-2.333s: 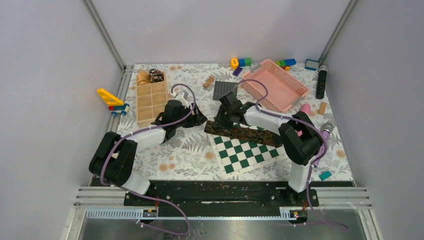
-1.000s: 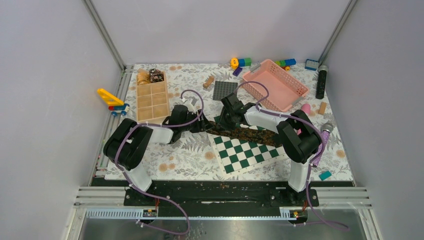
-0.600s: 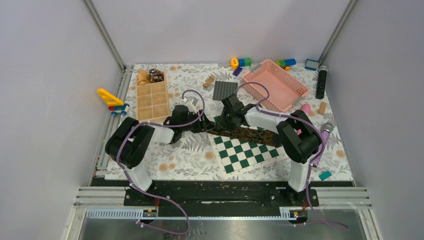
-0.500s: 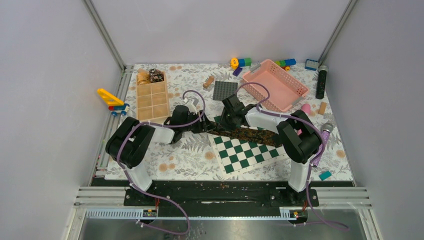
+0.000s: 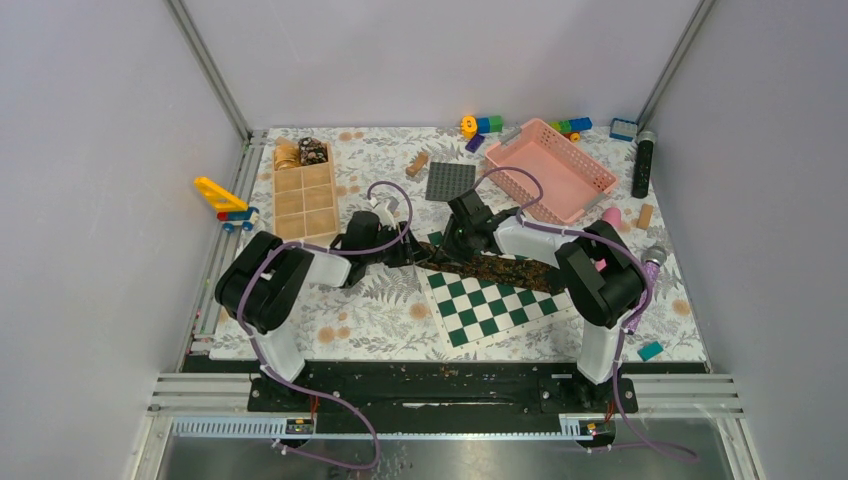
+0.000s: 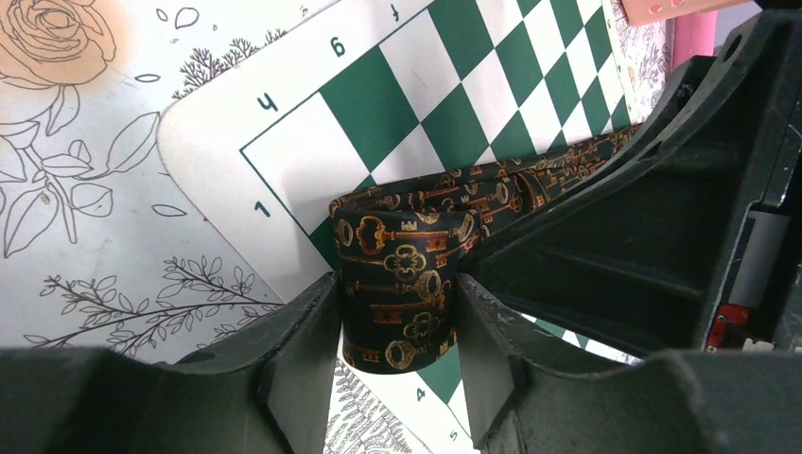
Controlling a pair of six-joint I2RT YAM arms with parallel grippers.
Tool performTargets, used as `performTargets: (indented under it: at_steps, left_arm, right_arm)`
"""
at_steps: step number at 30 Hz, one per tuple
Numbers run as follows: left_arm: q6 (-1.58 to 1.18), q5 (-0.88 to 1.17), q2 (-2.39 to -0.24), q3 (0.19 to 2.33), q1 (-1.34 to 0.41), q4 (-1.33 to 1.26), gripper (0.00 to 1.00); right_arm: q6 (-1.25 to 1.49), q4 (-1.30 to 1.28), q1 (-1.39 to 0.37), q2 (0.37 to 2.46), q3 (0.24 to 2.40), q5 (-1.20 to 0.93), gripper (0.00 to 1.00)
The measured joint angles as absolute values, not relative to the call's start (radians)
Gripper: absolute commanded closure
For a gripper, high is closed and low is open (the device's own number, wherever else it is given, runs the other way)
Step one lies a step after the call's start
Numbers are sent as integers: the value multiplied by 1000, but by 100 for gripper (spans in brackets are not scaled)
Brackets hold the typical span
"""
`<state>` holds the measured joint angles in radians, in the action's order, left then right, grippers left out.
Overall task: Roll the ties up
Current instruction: Roll the tie at the center of the board.
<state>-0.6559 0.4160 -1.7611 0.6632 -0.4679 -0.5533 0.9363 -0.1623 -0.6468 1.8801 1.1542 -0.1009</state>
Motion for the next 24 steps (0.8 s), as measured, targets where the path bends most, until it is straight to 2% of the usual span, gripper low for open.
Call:
performTargets:
  at_steps: [6, 11, 13, 17, 24]
  left_arm:
    - [-657, 417, -1771, 675, -470, -549, 58]
    - [-656, 418, -1771, 687, -476, -537, 59]
    - [-655, 414, -1769, 701, -477, -509, 59]
    - [-640, 389, -1748, 730, -479, -418, 59]
    - [-569, 272, -1685, 833, -487, -176, 60]
  right_arm:
    - [934, -147, -643, 1871, 1140, -101, 62]
    - [903, -154, -634, 1821, 1104, -96, 43]
    - [882, -171, -628, 1778, 1086, -93, 39]
    - [836, -202, -618, 1644, 1057, -68, 35]
    - [766, -234, -584, 1373, 971, 11, 35]
